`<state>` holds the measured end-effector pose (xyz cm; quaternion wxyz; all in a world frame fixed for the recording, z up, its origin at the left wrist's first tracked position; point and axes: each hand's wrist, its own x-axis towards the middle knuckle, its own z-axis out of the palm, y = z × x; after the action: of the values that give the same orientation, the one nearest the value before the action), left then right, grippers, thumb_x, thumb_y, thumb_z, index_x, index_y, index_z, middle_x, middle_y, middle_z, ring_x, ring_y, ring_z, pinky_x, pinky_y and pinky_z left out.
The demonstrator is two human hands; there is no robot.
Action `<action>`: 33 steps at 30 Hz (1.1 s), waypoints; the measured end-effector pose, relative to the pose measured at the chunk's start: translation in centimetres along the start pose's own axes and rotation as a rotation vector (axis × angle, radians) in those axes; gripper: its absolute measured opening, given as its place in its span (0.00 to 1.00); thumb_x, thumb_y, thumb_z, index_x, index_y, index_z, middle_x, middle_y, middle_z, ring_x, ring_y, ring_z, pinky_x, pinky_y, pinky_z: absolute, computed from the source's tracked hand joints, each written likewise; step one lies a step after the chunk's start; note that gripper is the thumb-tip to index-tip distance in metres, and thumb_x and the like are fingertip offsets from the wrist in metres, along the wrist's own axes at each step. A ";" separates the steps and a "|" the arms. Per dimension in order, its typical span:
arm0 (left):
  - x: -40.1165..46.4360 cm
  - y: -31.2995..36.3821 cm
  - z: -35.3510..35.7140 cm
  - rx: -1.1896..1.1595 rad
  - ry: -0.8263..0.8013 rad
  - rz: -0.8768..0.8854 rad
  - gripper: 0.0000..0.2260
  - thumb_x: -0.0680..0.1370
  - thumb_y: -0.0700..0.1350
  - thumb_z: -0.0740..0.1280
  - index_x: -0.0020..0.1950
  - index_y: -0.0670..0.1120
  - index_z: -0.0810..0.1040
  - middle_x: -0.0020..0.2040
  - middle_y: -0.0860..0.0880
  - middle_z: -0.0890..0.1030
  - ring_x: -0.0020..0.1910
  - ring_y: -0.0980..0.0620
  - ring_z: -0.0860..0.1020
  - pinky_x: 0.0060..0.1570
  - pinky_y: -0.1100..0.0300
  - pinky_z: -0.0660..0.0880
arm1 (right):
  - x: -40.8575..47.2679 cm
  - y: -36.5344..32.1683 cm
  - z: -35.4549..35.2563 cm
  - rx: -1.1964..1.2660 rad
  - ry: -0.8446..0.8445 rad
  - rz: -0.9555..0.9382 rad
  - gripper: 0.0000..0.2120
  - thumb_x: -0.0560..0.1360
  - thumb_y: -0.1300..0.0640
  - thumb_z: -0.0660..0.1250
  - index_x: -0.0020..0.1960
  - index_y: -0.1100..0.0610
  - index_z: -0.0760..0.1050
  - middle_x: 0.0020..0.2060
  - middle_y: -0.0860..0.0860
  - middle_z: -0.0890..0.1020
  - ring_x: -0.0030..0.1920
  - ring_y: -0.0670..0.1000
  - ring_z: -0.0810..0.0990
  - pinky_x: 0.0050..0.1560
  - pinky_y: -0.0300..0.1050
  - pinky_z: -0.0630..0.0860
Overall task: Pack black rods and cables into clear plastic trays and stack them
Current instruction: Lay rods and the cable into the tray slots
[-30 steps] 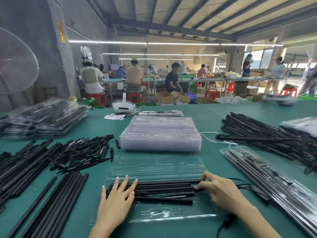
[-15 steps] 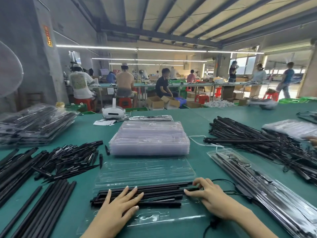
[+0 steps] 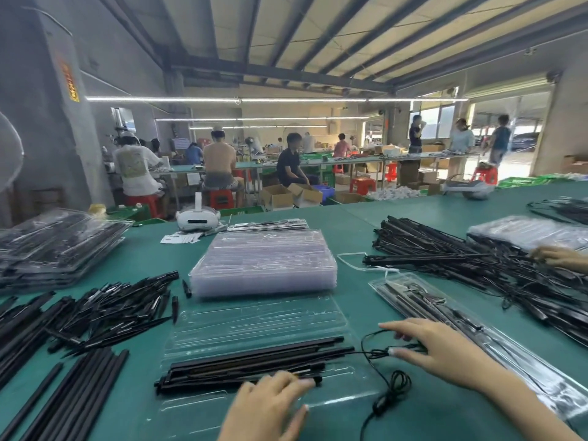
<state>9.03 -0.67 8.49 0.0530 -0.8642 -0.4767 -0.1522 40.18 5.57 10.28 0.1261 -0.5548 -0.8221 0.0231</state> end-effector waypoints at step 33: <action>-0.3 -11.6 -8.2 0.385 -0.281 -0.666 0.04 0.74 0.45 0.64 0.39 0.52 0.73 0.47 0.55 0.79 0.51 0.54 0.79 0.48 0.62 0.70 | 3.6 1.1 4.3 -0.010 0.039 0.311 0.12 0.77 0.41 0.62 0.55 0.43 0.79 0.45 0.43 0.73 0.55 0.46 0.75 0.52 0.42 0.74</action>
<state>-2.64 3.42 15.59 0.0960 -0.6494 -0.7527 0.0504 38.87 9.72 6.56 0.1343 -0.6763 -0.7238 0.0275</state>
